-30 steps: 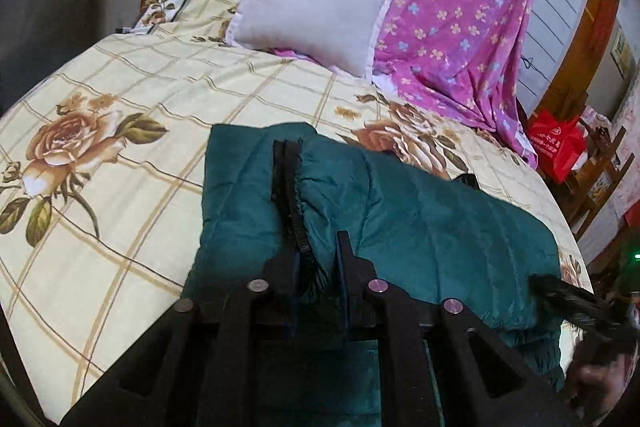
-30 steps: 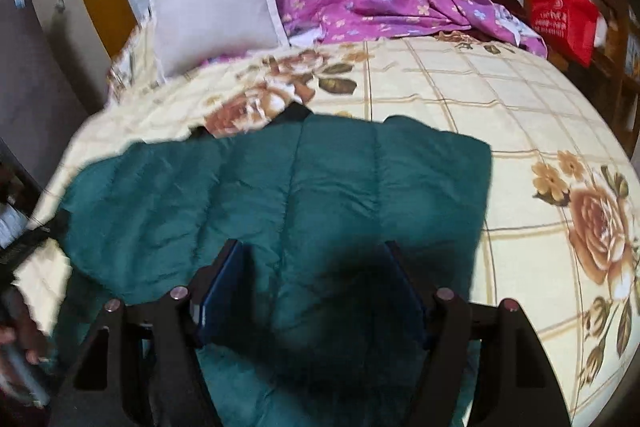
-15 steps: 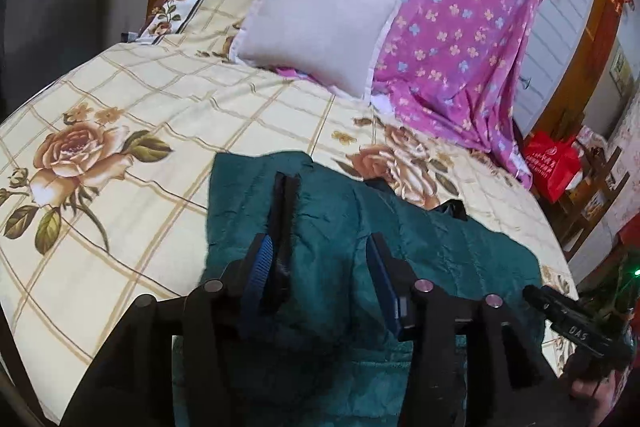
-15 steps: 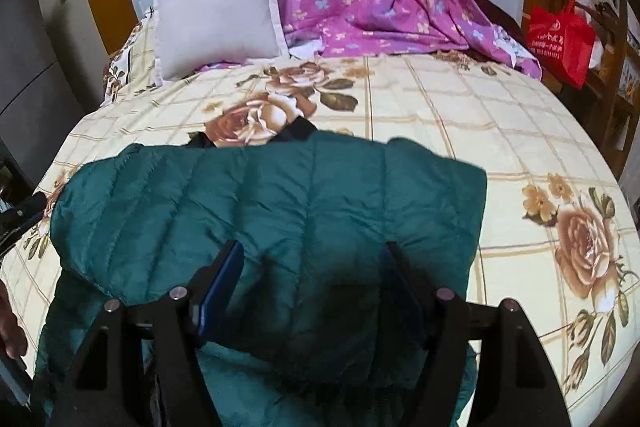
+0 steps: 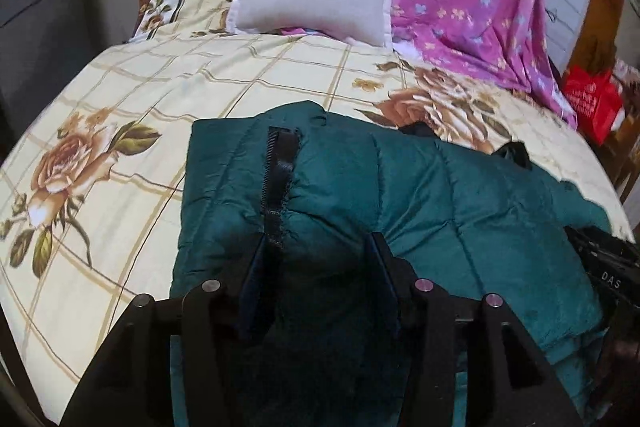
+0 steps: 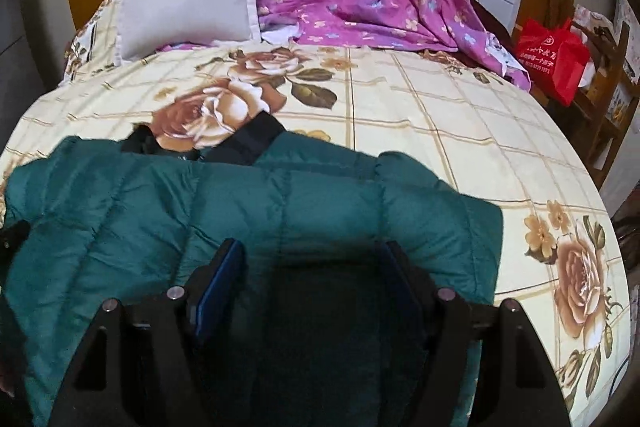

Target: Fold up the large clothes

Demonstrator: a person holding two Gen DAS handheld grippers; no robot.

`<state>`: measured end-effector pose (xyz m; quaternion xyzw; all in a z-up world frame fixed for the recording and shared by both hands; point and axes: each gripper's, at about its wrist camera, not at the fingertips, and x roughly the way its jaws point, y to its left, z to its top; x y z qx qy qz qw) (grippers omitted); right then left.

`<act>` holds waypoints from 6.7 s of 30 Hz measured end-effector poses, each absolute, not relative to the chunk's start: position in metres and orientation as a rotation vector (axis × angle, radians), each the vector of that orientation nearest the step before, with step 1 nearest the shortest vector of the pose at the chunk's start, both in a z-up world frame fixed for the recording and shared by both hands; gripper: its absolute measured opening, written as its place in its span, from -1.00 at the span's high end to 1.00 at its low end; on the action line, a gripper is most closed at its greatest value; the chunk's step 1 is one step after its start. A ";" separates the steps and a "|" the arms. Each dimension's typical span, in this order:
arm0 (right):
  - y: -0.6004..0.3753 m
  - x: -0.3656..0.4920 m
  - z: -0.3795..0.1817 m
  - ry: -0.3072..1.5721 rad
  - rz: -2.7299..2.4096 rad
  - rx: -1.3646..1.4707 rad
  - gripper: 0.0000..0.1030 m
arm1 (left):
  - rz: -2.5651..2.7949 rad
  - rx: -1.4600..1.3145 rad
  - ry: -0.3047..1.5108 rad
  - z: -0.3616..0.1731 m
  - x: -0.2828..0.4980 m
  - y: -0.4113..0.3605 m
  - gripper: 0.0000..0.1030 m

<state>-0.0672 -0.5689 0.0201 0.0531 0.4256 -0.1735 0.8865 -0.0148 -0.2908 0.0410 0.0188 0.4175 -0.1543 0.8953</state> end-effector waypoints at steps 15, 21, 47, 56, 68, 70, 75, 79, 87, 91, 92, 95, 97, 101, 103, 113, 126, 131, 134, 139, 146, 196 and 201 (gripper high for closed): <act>-0.555 -0.117 0.053 0.862 -0.262 0.133 -0.47 | -0.308 0.064 0.863 0.034 -0.016 -0.295 0.41; -0.546 -0.121 0.020 0.927 -0.267 0.087 -0.50 | -0.309 0.067 0.852 0.031 -0.016 -0.294 0.36; -0.583 -0.144 0.013 0.881 -0.323 0.199 -0.56 | -0.300 0.089 0.816 0.026 -0.018 -0.297 0.32; -0.576 -0.169 0.037 0.826 -0.331 0.223 -0.56 | -0.298 0.089 0.814 0.025 -0.021 -0.298 0.32; -0.577 -0.175 0.021 0.884 -0.376 0.224 -0.72 | -0.316 0.039 0.823 0.034 -0.023 -0.286 0.30; -0.575 -0.184 0.029 0.870 -0.368 0.236 -0.73 | -0.330 0.013 0.831 0.042 -0.027 -0.274 0.30; -0.566 -0.200 0.045 0.880 -0.384 0.201 -0.73 | -0.354 -0.018 0.838 0.055 -0.051 -0.248 0.30; -0.557 -0.219 0.057 0.864 -0.394 0.189 -0.73 | -0.364 -0.011 0.848 0.060 -0.073 -0.226 0.30; -0.531 -0.254 0.068 0.865 -0.374 0.165 -0.73 | -0.385 0.002 0.869 0.055 -0.134 -0.191 0.30; -0.521 -0.270 0.070 0.871 -0.362 0.157 -0.73 | -0.395 -0.002 0.879 0.053 -0.156 -0.175 0.30; -0.517 -0.275 0.070 0.872 -0.361 0.155 -0.73 | -0.397 -0.001 0.883 0.052 -0.162 -0.172 0.30; -0.508 -0.289 0.072 0.870 -0.360 0.149 -0.73 | -0.403 0.009 0.890 0.048 -0.180 -0.166 0.30; -0.503 -0.298 0.071 0.868 -0.359 0.147 -0.73 | -0.408 0.018 0.889 0.046 -0.192 -0.161 0.30; -0.493 -0.315 0.069 0.875 -0.357 0.131 -0.73 | -0.419 0.037 0.898 0.041 -0.212 -0.155 0.30; -0.487 -0.323 0.069 0.876 -0.354 0.123 -0.73 | -0.425 0.049 0.900 0.040 -0.221 -0.153 0.30; -0.466 -0.355 0.058 0.897 -0.327 0.108 -0.73 | -0.428 0.080 0.909 0.032 -0.249 -0.142 0.30; -0.450 -0.382 0.046 0.945 -0.305 0.113 -0.73 | -0.429 0.091 0.917 0.029 -0.270 -0.134 0.30; -0.449 -0.400 0.040 0.978 -0.267 0.173 -0.73 | -0.419 0.103 0.915 0.031 -0.278 -0.131 0.30; -0.451 -0.413 0.034 0.994 -0.270 0.181 -0.73 | -0.412 0.122 0.906 0.033 -0.283 -0.130 0.30; -0.462 -0.429 0.028 0.996 -0.291 0.214 -0.73 | -0.402 0.149 0.897 0.031 -0.289 -0.130 0.30; -0.474 -0.434 0.028 0.987 -0.309 0.248 -0.73 | -0.397 0.157 0.904 0.029 -0.289 -0.131 0.30; -0.508 -0.442 0.004 1.040 -0.119 0.401 -0.81 | -0.459 -0.144 1.072 0.005 -0.253 -0.074 0.02; -0.507 -0.442 0.004 1.034 -0.111 0.404 -0.87 | -0.430 -0.091 1.054 0.005 -0.259 -0.083 0.02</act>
